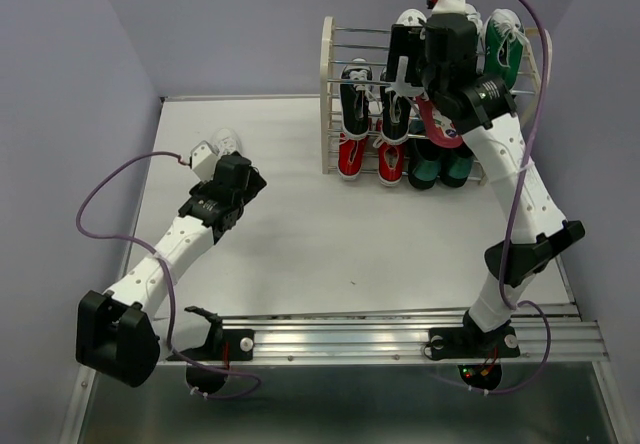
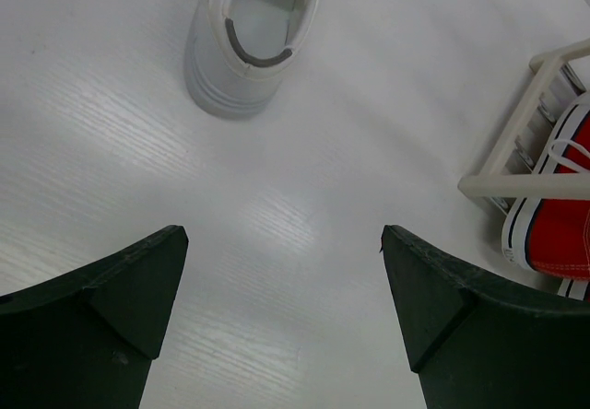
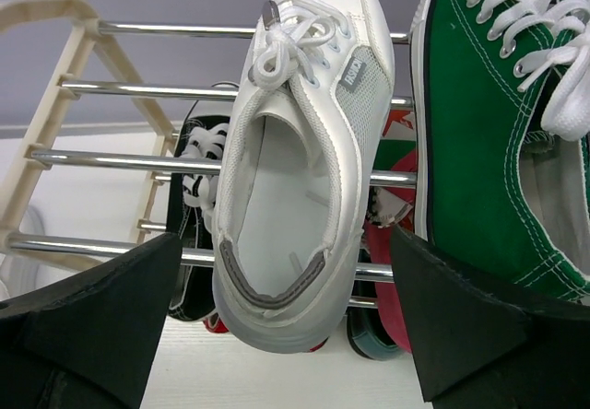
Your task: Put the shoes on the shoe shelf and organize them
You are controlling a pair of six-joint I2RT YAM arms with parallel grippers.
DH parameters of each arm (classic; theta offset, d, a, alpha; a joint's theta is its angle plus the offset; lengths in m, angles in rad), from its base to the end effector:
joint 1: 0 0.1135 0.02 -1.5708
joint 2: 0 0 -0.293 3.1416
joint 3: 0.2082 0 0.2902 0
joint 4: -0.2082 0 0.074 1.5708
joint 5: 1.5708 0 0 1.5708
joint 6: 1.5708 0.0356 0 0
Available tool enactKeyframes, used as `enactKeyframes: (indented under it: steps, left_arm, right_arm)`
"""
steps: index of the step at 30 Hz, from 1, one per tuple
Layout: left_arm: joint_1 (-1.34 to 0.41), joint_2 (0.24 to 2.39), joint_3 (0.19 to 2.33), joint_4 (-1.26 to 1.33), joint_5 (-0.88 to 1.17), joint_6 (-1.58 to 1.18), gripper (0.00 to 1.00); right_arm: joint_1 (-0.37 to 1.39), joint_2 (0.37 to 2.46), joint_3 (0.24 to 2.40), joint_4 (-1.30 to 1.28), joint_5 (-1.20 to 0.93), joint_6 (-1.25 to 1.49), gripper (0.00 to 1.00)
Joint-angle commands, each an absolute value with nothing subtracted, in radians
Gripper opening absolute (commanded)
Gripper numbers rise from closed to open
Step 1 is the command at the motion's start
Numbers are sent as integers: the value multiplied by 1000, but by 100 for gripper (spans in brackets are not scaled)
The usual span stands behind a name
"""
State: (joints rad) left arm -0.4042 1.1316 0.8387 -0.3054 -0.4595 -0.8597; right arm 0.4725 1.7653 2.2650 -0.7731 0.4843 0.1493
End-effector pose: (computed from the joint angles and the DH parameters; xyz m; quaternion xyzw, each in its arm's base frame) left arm 0.2564 -0.0925 0.2945 -0.2980 0.8146 -0.1063 0.4861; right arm 0.3626 0.1667 0.5612 0.0185 0.7869 -0.0025 0.6169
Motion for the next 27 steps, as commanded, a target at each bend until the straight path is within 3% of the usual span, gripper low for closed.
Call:
enactKeyframes:
  steps: [1, 12, 22, 27]
  left_arm:
    - [-358, 1187, 903, -262, -485, -818, 99]
    - [-166, 1420, 1046, -164, -416, -713, 99]
    - [-153, 1637, 1074, -8, -252, -433, 99]
    - [-153, 1713, 1121, 12, -261, -393, 99]
  right_arm:
    - [469, 1672, 2238, -690, 449, 94, 100]
    - [469, 1395, 1953, -508, 287, -84, 100]
    - [469, 1263, 1801, -500, 107, -97, 100]
    - [469, 1238, 1744, -494, 126, -74, 100]
